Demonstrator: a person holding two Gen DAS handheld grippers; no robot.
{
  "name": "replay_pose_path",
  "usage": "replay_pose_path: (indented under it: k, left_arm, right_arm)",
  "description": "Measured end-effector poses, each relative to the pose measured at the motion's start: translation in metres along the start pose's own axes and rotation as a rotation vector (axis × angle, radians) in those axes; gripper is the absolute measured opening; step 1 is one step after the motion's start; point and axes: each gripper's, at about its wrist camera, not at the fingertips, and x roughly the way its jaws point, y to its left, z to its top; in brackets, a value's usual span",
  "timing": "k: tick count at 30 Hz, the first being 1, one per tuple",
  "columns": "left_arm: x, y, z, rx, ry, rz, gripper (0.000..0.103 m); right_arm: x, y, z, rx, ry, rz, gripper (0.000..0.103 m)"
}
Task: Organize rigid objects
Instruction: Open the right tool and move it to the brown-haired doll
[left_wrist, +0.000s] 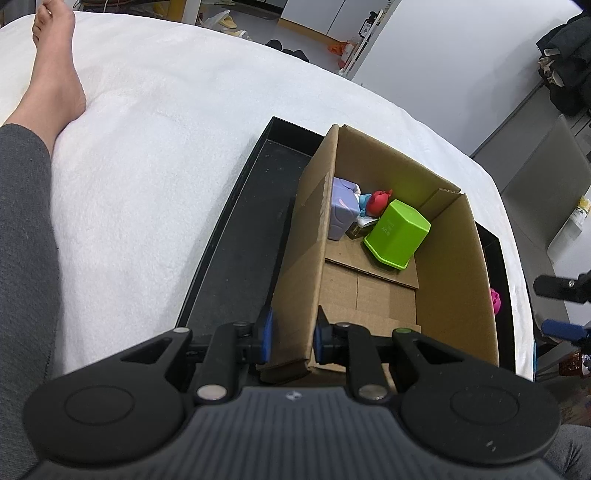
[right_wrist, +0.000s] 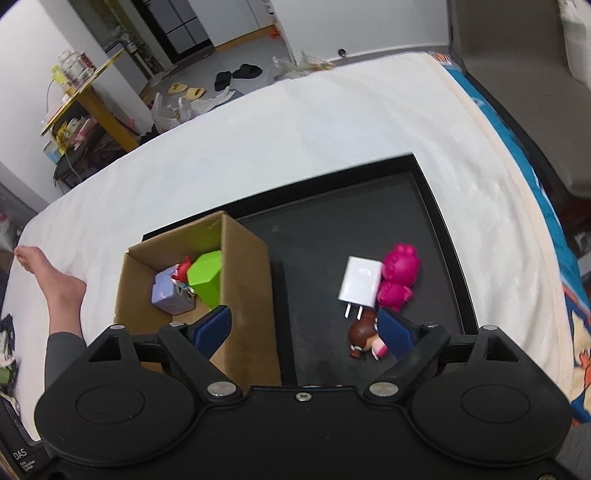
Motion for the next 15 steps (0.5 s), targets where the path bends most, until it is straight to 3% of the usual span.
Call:
replay_pose_path:
  k: [15]
  left_arm:
    - [0.002, 0.001, 0.001, -0.004, 0.005, -0.006, 0.02]
  right_arm:
    - [0.032, -0.028, -0.012, 0.084, 0.059, -0.036, 0.083]
